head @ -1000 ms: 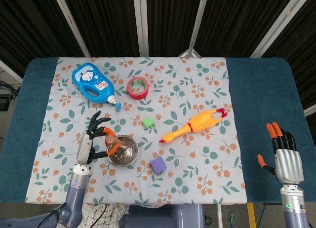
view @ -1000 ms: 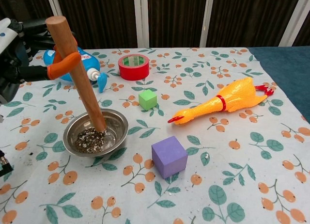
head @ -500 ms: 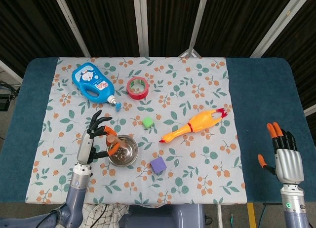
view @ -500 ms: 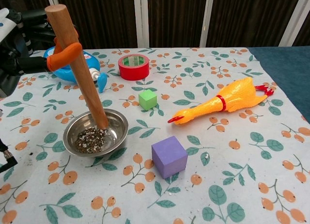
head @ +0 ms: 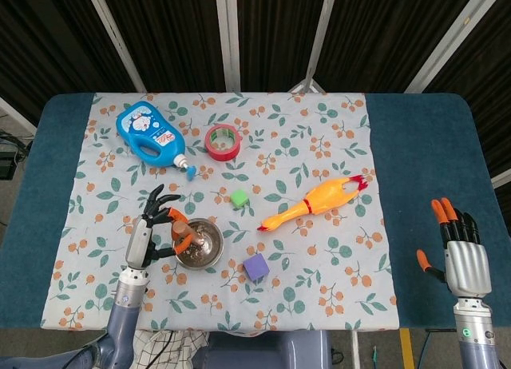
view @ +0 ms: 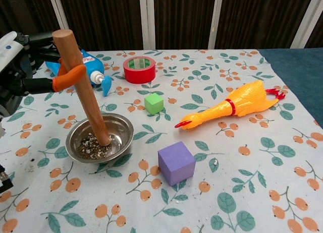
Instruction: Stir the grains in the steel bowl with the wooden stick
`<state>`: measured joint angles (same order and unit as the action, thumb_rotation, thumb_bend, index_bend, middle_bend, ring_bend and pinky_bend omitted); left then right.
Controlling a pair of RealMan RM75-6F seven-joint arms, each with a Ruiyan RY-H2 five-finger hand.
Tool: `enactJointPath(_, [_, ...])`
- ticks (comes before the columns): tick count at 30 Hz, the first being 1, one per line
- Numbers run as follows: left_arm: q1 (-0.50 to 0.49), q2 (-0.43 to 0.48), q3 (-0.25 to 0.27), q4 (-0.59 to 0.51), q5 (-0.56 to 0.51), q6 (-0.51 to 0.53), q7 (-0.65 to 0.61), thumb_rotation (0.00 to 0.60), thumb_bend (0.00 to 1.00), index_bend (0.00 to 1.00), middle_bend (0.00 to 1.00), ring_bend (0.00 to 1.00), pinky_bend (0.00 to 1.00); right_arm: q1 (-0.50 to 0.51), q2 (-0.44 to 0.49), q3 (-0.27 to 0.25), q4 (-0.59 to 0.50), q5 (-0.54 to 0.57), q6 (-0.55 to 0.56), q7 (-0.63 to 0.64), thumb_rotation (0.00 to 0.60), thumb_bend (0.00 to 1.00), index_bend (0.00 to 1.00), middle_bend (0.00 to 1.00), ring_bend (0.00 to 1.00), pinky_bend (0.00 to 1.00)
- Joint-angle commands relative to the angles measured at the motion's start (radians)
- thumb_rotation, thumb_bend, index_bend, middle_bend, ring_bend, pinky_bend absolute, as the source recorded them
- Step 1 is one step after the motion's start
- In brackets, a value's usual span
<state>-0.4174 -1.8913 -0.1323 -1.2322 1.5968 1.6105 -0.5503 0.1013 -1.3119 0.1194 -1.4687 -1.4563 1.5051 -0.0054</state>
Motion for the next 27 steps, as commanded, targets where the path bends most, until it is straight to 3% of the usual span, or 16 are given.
enactJointPath(1, [0.004,-0.005,0.003,0.009,-0.004,-0.004,-0.004,0.600,0.82,0.64,0.78,0.23,0.00,0.000,0.000,0.000,0.000,0.000,0.000,0.000,0.600,0.35,0.00,0.00,0.00,0.00])
enactJointPath(16, [0.009,-0.012,0.001,0.032,0.001,-0.004,-0.017,0.600,0.82,0.64,0.78,0.23,0.00,0.000,0.000,0.000,0.000,-0.001,0.001,0.000,0.600,0.35,0.00,0.00,0.00,0.00])
enactJointPath(27, [-0.013,0.049,-0.041,-0.075,0.033,0.020,0.023,0.600,0.82,0.64,0.78,0.23,0.00,-0.001,0.001,0.000,-0.001,0.000,0.002,0.002,0.600,0.35,0.00,0.00,0.00,0.00])
